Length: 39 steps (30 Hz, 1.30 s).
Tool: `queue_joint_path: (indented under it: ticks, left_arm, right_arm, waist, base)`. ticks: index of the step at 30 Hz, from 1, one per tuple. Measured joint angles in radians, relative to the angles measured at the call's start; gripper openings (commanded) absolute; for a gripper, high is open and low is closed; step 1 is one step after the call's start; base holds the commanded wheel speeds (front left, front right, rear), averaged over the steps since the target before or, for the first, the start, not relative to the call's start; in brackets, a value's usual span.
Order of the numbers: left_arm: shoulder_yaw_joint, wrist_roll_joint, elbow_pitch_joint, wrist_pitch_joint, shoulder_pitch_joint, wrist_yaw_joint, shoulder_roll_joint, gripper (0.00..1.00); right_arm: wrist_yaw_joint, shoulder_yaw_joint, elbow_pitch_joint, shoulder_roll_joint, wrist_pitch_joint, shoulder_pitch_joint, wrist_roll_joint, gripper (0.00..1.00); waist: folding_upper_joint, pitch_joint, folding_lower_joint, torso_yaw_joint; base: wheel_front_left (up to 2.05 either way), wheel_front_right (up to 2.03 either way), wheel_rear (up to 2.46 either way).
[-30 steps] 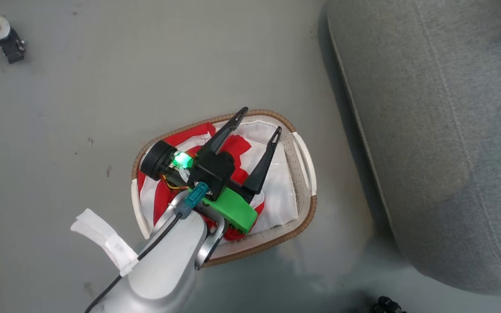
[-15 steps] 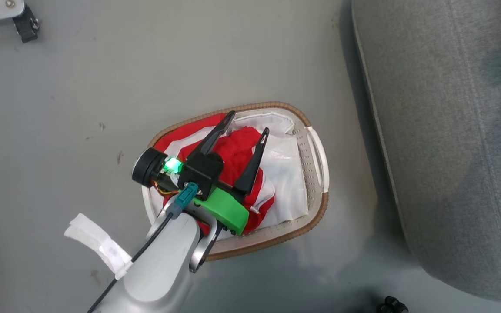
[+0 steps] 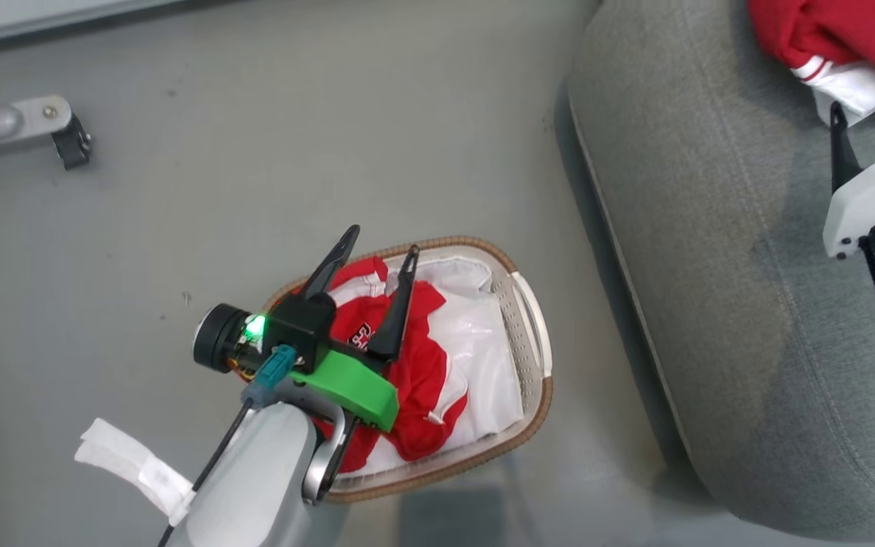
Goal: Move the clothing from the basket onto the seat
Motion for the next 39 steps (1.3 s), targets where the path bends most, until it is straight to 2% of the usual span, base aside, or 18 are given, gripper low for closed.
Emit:
queue_joint_path:
  ticks: [9,17,24,29,33,39]
  left_arm:
    - [0.081,-0.017,-0.016,0.0,0.091,0.0,-0.002,1.0]
    - [0.162,-0.024,-0.03,0.0,0.175,0.002,-0.007,1.0]
    - [0.261,-0.025,-0.068,0.0,0.246,0.01,-0.006,1.0]
    - [0.336,-0.03,-0.091,0.0,0.314,0.01,-0.005,1.0]
    - [0.368,-0.03,-0.096,0.0,0.353,0.008,-0.011,1.0]
    - [0.391,-0.03,-0.093,0.0,0.389,-0.005,-0.021,1.0]
  right_arm:
    - [0.0,0.134,-0.05,-0.002,0.0,0.052,0.086,1.0]
    - [0.0,0.183,-0.144,0.0,0.0,0.059,0.136,1.0]
    - [0.0,0.16,-0.289,0.063,0.0,0.138,0.15,1.0]
    - [0.0,0.115,-0.401,0.147,-0.001,0.246,0.113,1.0]
    - [0.0,0.067,-0.469,0.219,-0.001,0.353,0.094,1.0]
    - [0.0,0.041,-0.543,0.266,-0.001,0.492,0.069,1.0]
  waist:
    - [0.0,-0.138,0.0,-0.009]
    - [-0.0001,-0.26,-0.0001,0.0]
    - [0.0,-0.334,-0.0001,0.037]
    - [-0.0001,-0.362,-0.0001,0.073]
    - [0.0,-0.379,-0.0001,0.102]
    - [-0.0001,-0.402,-0.0001,0.142]
  base:
    - [0.0,0.0,0.0]
    - [0.0,0.0,0.0]
    - [0.0,0.0,0.0]
    - [0.0,0.0,0.0]
    - [0.0,0.0,0.0]
    - [0.0,0.0,0.0]
